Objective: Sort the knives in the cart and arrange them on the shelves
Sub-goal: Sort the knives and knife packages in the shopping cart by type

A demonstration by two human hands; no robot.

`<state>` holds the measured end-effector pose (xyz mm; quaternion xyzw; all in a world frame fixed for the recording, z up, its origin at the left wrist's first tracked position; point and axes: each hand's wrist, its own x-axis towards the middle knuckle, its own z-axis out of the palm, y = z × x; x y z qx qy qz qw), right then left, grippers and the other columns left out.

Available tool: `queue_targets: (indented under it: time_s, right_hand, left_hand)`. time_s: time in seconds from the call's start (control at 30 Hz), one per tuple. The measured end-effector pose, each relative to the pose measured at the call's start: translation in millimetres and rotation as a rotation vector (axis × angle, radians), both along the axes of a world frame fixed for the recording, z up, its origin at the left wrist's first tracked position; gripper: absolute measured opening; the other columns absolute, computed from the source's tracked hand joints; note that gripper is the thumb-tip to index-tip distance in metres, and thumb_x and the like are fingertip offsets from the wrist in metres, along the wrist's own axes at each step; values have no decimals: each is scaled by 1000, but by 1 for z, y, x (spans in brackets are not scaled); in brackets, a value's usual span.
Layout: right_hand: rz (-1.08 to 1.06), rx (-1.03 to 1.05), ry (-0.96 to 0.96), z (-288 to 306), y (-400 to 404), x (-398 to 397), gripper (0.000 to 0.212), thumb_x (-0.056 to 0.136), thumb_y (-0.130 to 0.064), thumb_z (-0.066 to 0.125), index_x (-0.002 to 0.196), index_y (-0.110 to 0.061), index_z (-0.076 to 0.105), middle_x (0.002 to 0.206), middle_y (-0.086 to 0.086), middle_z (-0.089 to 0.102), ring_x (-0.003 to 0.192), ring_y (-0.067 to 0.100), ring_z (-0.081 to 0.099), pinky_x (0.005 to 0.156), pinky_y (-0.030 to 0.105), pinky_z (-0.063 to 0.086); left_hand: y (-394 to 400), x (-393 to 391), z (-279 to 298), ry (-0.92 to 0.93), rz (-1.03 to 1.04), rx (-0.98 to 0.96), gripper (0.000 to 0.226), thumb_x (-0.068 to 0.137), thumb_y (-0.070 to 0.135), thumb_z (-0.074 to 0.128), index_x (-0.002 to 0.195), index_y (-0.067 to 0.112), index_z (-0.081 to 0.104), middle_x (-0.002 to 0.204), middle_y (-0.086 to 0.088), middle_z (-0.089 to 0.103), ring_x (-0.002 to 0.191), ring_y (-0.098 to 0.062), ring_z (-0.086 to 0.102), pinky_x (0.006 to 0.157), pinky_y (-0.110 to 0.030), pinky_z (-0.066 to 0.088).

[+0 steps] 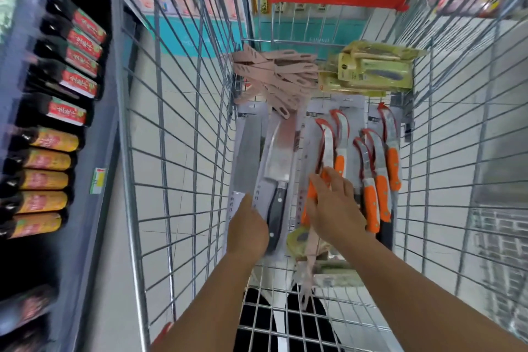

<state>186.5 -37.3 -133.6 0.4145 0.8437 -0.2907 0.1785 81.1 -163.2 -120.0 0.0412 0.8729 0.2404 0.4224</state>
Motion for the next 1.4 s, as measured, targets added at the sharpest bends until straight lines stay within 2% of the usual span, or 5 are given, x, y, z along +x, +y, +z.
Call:
queue_targets:
  time_s: [0.33,0.5,0.83,1.13,1.4]
  right_hand:
    - [116,31,32,8,-39,-25,52,97,-31,40,146,-22,26,152,8,25,137,28,21,112,43,21]
    - [-243,-475,179,12,-67,-51,50,87,-3,43,133,-22,35,93,1,55,81,21,52,66,30,41]
    - [-144,-466,149,-2,-72,-66,61,85,-11,55,138,-27,31,122,11,41,109,30,48,78,27,34]
    - [-51,-229,223,16,-48,-49,56,91,-6,46,144,-17,33,147,4,30,131,21,35,105,32,33]
    - [-270,6,109,6,-6,10,55,82,-4,62,133,-21,47,133,6,43,120,25,41,95,31,37]
  left_hand:
    - [-39,13,25,101,76,-174,49,90,7,32,132,31,39,98,-3,58,75,-19,55,53,-27,38]
    - [-39,18,36,128,-40,-197,65,85,3,47,143,24,27,121,-9,51,103,-27,55,83,-41,50]
    - [-40,17,18,224,-621,-331,68,93,24,48,149,16,9,153,-11,14,140,-31,15,112,-41,27]
    - [-24,11,11,350,-646,-221,66,92,18,47,147,14,12,149,-11,21,135,-28,23,108,-35,30]
    - [27,39,9,222,-757,86,61,93,23,53,146,31,24,144,-7,29,128,-26,32,98,-38,40]
